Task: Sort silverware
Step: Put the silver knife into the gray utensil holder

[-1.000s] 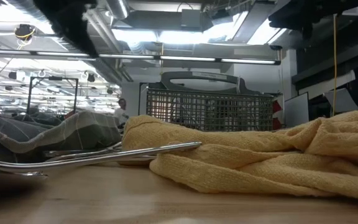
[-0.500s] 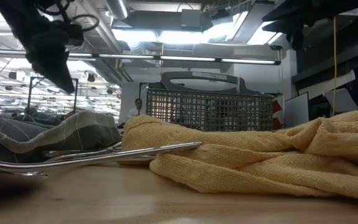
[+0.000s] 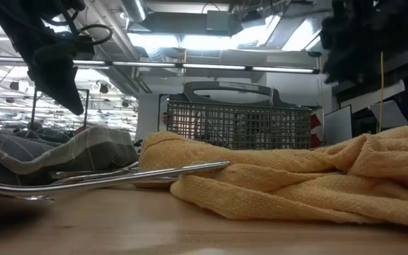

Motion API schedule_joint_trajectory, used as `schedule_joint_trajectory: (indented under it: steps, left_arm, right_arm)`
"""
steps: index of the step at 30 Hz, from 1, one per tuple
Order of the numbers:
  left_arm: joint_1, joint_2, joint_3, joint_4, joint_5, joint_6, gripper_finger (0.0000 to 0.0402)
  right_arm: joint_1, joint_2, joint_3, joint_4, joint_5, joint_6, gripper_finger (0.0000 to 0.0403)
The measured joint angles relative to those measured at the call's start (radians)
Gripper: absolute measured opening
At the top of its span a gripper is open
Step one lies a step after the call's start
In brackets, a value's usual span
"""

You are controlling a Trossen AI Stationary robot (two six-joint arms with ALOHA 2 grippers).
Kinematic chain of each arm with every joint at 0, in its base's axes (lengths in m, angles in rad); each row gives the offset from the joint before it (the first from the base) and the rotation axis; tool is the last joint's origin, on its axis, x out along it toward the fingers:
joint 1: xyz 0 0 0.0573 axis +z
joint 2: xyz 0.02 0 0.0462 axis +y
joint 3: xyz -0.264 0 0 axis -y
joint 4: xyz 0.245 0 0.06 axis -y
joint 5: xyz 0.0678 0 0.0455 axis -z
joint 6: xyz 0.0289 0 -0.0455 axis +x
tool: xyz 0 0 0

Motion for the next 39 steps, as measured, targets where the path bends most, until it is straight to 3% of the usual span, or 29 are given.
schedule_joint_trajectory:
  steps: [9, 16, 39]
  left_arm:
    - [0.0, 0.0, 0.0, 0.0, 0.0, 0.002, 0.0074]
    - [0.0, 0.0, 0.0, -0.001, 0.0, 0.004, 0.0074]
    - [0.0, 0.0, 0.0, -0.001, -0.001, 0.004, 0.0074]
  right_arm:
    - [0.07, 0.107, 0.0, -0.244, 0.008, 0.246, 0.0104]
    - [0.111, 0.235, 0.0, -0.278, 0.009, 0.341, 0.0104]
    - [0.142, 0.496, -0.001, -0.28, 0.016, 0.384, 0.0104]
